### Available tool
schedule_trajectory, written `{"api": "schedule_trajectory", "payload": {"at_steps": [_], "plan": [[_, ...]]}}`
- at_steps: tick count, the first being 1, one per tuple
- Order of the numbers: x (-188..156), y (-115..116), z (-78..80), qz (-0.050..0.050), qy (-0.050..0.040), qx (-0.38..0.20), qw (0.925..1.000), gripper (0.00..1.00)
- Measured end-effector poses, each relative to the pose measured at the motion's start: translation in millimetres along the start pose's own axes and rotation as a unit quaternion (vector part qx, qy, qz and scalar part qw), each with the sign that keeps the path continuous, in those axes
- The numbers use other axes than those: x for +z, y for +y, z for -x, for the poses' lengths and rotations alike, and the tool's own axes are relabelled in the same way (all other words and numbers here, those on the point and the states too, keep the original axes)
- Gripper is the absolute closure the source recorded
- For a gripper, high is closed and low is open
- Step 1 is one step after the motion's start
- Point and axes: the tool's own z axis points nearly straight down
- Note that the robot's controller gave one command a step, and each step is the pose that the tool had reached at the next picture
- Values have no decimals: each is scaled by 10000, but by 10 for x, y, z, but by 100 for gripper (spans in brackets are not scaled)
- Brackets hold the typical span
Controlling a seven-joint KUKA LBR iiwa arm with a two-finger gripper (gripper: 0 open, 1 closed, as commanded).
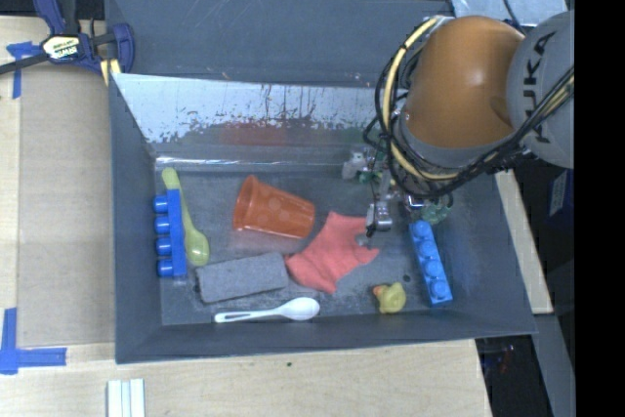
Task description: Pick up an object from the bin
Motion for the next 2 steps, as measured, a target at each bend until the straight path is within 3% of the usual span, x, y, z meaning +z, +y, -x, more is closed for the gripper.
{"api": "schedule_trajectory", "payload": {"at_steps": [1, 2], "plan": [[-48, 0, 17, 0, -44, 1, 10000, 0], [611, -249, -324, -3, -65, -152, 9999, 0]]}}
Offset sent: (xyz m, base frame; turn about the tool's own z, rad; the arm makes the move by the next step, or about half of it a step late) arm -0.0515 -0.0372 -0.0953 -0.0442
